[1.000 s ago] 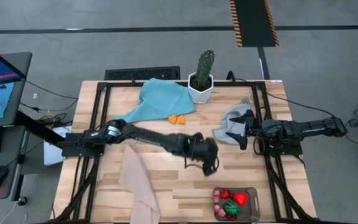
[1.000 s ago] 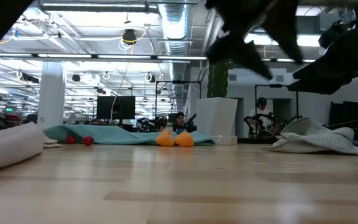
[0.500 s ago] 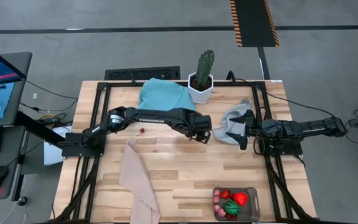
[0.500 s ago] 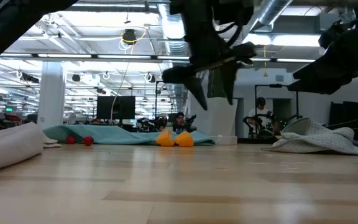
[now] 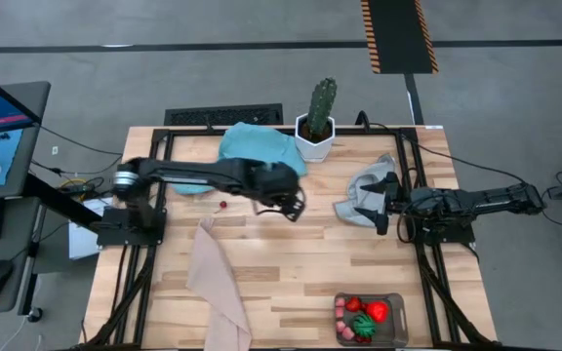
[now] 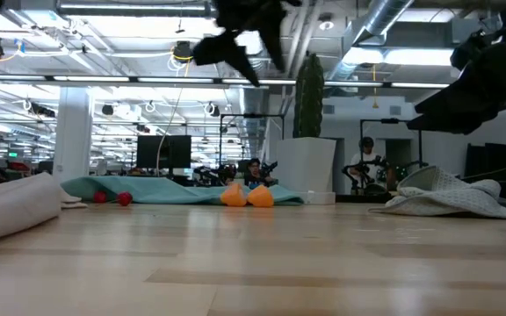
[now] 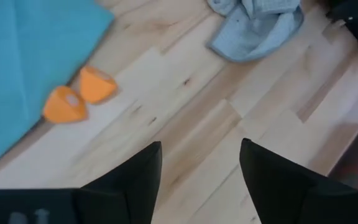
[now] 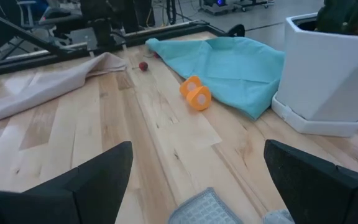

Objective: Pick and placing Produce into tupperware
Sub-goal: Put the cherry into the black bin

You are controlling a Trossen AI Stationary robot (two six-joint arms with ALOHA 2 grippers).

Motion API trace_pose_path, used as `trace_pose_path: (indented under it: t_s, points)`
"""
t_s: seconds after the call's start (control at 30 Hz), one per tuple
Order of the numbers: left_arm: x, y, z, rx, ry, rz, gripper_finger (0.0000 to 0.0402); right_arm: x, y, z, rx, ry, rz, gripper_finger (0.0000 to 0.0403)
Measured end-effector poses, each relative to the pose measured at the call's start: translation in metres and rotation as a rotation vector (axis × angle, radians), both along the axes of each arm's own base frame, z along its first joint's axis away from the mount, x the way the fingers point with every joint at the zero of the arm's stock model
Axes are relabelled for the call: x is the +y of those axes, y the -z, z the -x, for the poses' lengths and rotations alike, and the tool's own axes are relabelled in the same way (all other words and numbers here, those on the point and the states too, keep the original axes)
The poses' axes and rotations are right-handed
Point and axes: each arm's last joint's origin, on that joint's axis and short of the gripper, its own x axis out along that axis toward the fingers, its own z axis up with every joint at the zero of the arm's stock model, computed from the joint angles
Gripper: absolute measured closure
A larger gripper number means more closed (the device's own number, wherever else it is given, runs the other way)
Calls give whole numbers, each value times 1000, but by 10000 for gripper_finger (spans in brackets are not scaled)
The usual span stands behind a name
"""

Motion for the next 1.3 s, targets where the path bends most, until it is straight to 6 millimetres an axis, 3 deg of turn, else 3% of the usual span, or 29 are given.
trace_pose_path:
  t_s: [0.2,0.33,0.53,0.73,0.93,1.1,1.3]
  points:
    - [3,16,69,-136,-36,-40,216,0,1,0,7,0,1,17]
    - [4,41,115,-129,-86,-74,218,0,0,0,6,-1,1,17]
    - [6,71,163,-95,-224,-87,218,0,0,0,6,0,1,17]
    - [6,98,182,-21,-250,-82,218,0,0,0,5,0,1,17]
    - [4,115,185,-4,-234,-30,218,0,0,0,6,0,1,17]
    - [6,135,192,82,-367,13,218,0,1,0,7,0,1,17]
    - [6,145,196,79,-380,18,218,0,1,1,17,0,2,17]
